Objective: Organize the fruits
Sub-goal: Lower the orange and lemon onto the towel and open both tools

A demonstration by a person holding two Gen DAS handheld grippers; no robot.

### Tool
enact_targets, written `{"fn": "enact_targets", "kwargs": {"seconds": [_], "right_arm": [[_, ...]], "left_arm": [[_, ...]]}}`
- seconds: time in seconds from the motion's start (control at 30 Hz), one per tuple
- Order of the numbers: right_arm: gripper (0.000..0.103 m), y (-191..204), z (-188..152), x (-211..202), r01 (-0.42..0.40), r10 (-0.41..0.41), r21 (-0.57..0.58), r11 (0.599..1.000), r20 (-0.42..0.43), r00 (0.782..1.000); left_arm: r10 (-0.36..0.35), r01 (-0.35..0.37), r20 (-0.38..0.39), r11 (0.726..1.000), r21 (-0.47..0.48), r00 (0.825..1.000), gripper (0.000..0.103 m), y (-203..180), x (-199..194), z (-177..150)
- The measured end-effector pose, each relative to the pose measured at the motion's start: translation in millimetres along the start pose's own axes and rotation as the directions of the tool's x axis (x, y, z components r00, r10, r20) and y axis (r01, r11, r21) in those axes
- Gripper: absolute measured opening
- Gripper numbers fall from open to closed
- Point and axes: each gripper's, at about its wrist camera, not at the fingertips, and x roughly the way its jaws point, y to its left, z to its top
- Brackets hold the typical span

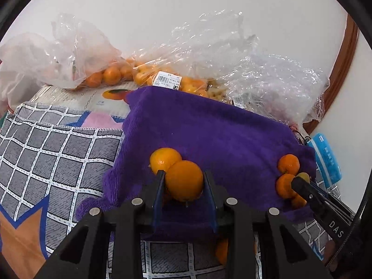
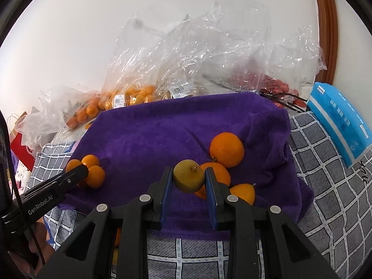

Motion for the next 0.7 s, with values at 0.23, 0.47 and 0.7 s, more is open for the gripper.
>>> {"fn": "enact_targets", "kwargs": {"seconds": [0.23,0.47,0.7], "right_arm": [[0.027,7.2,-5.9,6.2,-0.01,0.01,-0.034,0.999,-0.014,1.0],[0.028,7.3,-9.6,10.3,0.002,-0.003,-0.049,0.999,-0.013,1.0],[0.028,13.8,-12.2,10.4,0.025,-0.026,-0.097,0.995,-0.003,1.0]], "left_arm": [[0.01,-0.01,0.006,1.0,0.008,1.0,0.03,-0.3,0.2,0.1],[0.066,-0.066,0.028,0.998,0.008,0.997,0.03,5.0,2.2,0.1],[0.07,-0.07,0.043,0.998,-0.001,0.997,0.031,6.9,3.3,-0.8]]}}
